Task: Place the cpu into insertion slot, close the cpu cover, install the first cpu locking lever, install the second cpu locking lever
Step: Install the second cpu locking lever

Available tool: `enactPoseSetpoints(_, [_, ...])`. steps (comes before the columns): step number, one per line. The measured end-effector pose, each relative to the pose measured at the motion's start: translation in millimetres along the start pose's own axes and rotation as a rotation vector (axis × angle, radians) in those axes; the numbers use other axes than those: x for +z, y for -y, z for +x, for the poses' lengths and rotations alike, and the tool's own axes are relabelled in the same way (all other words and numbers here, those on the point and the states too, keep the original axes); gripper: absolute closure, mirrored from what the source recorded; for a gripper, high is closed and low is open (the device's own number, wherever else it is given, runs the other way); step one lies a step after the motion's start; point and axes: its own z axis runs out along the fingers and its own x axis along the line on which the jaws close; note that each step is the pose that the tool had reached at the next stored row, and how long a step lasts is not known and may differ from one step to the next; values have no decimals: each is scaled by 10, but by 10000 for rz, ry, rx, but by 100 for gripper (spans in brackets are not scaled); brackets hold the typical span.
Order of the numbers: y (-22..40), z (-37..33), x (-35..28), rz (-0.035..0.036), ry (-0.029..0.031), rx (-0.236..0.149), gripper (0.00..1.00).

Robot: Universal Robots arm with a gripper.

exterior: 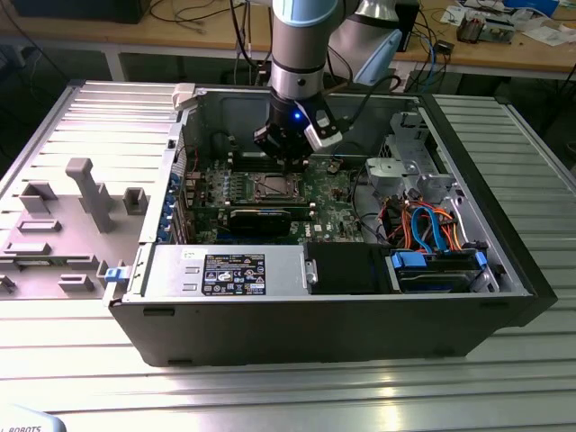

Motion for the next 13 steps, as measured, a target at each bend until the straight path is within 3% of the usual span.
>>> enactPoseSetpoints(3, [46,3,-2,-2,2,0,89])
enactPoseSetpoints(10, [53,4,-84,30,0,0,89])
enactPoseSetpoints(13, [104,7,-87,31,-1,1,89])
